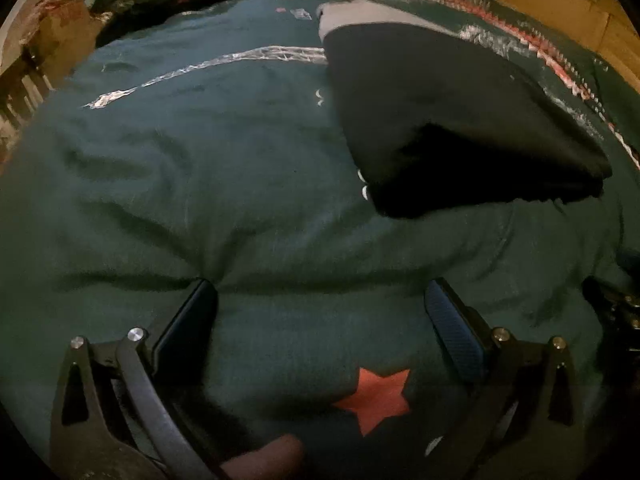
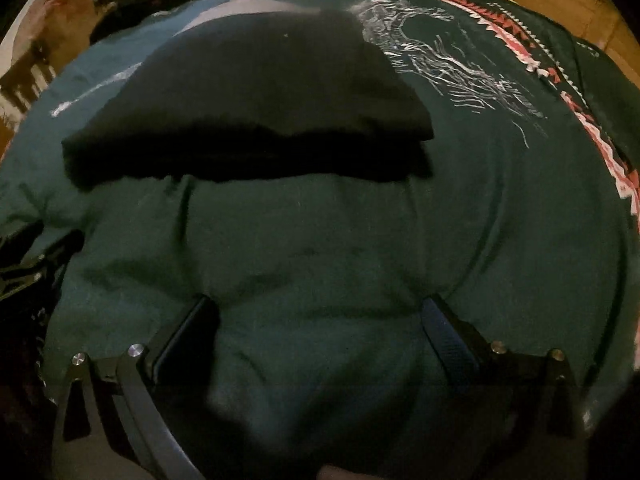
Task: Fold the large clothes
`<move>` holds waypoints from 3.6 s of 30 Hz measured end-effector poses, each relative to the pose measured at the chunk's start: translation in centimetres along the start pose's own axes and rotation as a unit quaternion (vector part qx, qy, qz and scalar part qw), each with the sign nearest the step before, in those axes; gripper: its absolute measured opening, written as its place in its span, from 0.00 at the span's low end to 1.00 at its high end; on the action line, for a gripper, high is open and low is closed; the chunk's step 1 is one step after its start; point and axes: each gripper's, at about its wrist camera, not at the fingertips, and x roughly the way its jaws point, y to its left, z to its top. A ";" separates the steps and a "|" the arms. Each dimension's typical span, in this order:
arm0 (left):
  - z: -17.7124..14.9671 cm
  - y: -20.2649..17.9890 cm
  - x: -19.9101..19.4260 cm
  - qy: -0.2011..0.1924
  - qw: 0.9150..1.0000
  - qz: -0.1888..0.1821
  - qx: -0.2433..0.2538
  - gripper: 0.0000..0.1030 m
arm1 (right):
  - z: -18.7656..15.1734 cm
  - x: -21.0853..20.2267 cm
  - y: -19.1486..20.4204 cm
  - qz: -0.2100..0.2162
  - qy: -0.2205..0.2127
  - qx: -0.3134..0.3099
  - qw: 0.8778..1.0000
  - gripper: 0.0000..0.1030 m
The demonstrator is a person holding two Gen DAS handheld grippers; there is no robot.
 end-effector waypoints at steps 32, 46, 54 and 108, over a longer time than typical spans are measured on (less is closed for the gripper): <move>5.7 -2.6 -29.3 -0.209 0.977 0.037 -0.033 1.00 | 4.9 -31.2 4.2 -0.057 -0.215 0.007 0.975 1.00; 5.5 -3.2 -29.7 -0.213 0.975 0.051 -0.028 1.00 | 4.5 -31.6 4.6 -0.064 -0.217 0.003 0.974 1.00; 5.4 -2.8 -29.5 -0.207 0.976 0.056 -0.032 1.00 | 4.4 -31.4 5.0 -0.068 -0.214 0.002 0.974 1.00; 5.1 -2.7 -27.2 -0.175 0.983 0.043 -0.035 1.00 | 4.2 -30.5 5.5 -0.066 -0.202 0.005 0.977 1.00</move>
